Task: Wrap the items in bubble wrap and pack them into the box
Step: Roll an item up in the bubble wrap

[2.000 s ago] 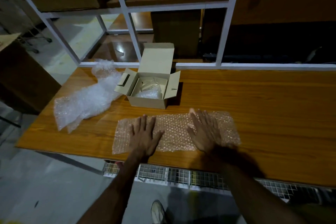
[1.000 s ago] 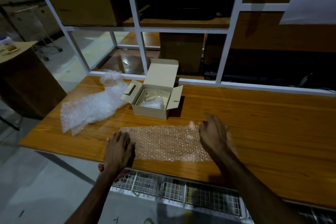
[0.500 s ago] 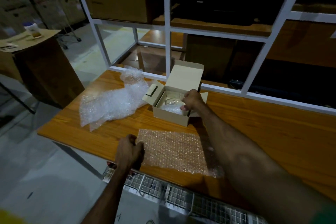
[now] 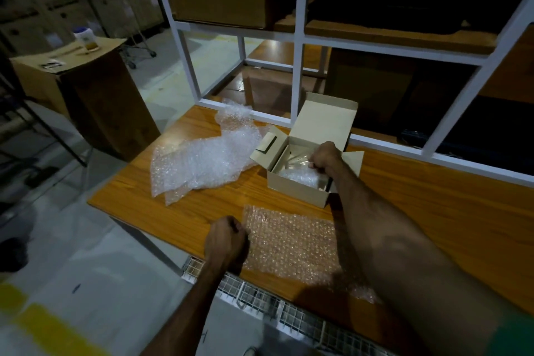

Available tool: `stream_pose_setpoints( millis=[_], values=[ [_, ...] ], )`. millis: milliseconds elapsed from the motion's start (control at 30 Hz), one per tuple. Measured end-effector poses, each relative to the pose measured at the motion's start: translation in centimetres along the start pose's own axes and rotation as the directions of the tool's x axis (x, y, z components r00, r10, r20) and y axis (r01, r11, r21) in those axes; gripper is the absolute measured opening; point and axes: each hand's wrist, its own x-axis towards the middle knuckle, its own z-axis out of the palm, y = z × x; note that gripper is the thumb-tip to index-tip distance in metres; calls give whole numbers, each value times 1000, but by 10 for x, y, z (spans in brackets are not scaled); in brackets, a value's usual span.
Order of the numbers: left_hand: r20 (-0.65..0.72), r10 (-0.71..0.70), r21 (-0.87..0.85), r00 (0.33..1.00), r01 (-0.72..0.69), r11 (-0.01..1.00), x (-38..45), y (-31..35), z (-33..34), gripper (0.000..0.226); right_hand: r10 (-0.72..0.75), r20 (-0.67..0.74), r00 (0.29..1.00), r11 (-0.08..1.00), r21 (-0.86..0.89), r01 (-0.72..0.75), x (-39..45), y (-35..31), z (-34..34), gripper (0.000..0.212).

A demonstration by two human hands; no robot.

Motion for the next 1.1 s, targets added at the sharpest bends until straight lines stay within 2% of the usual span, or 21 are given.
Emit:
stream_pose_setpoints(
  millis=[67, 133, 200, 300, 400, 500, 567, 633, 733, 800, 933, 1100],
  values=[
    [-6, -1, -15, 1000, 1, 1000, -1, -1, 1, 18, -40, -13, 999, 995, 87, 41, 1, -1, 0, 17],
    [-3, -12, -50, 1000, 12, 999, -2, -3, 3, 17, -100, -103, 990, 983, 143, 114, -6, -3, -1, 22],
    [0, -21, -94, 1000, 21, 995, -2, -4, 4, 16, -239, -177, 955, 957, 123, 262, -19, -7, -9, 24],
    [3, -23, -168, 1000, 23, 986, -3, 1, 1, 17, -465, -162, 870, 875, 67, 480, -49, -16, -31, 14],
    [7, -43, -239, 999, 44, 970, -3, 2, -2, 16, -564, -53, 824, 815, 124, 566, -85, -25, -51, 12],
    [18, -72, -299, 997, 74, 951, -4, 1, -4, 14, -533, 209, 820, 846, 141, 515, -119, -26, -50, 13],
    [19, -84, -325, 996, 85, 942, -5, 3, -7, 14, -493, 369, 788, 866, 121, 485, -134, -19, -37, 14],
    [19, -88, -342, 996, 90, 936, -6, 6, -9, 15, -426, 465, 776, 900, 134, 414, -145, -6, -15, 15],
    [24, -94, -339, 995, 96, 936, -7, 8, -12, 15, -311, 500, 808, 951, 156, 269, -161, 13, 17, 16],
    [28, -91, -324, 995, 95, 941, -8, 11, -13, 15, -269, 531, 803, 963, 147, 226, -162, 21, 34, 19],
    [63, -86, -370, 994, 104, 923, -9, 13, -14, 13, -254, 581, 774, 960, 54, 274, -153, 24, 52, 17],
    [53, -86, -360, 995, 99, 928, -7, 16, -15, 14, -353, 487, 799, 922, 36, 385, -145, 35, 66, 14]
  ],
)
